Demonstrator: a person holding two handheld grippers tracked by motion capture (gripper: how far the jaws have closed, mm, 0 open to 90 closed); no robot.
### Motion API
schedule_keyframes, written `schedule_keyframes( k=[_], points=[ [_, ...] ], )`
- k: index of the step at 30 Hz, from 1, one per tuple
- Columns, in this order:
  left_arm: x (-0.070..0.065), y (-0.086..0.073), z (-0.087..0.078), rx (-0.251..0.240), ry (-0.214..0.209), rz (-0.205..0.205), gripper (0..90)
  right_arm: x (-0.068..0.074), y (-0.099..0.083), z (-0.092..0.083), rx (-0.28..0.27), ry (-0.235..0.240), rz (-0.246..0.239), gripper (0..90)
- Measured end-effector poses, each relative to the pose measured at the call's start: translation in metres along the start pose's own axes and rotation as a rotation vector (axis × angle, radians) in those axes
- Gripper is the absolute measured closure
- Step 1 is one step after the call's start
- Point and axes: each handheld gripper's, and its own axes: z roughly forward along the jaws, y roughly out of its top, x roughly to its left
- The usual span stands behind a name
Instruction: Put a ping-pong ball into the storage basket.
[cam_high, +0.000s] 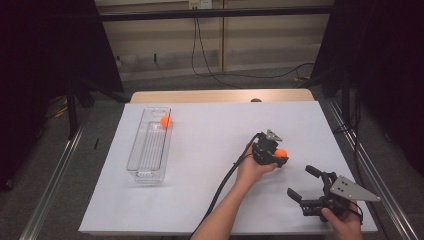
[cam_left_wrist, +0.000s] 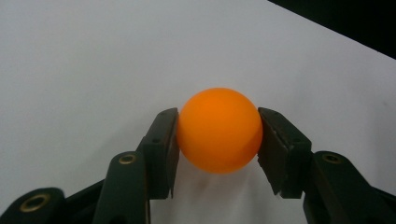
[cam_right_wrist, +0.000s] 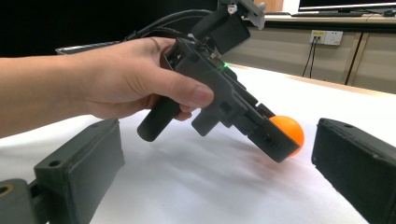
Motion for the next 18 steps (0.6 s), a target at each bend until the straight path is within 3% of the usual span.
schedule_keyframes(
  k=[18],
  points=[
    [0.005, -0.007, -0.021, -0.007, 0.003, -0.011, 50.9, 0.0, 0.0, 0.001, 0.0, 0.0, -0.004, 1.9]
  ],
)
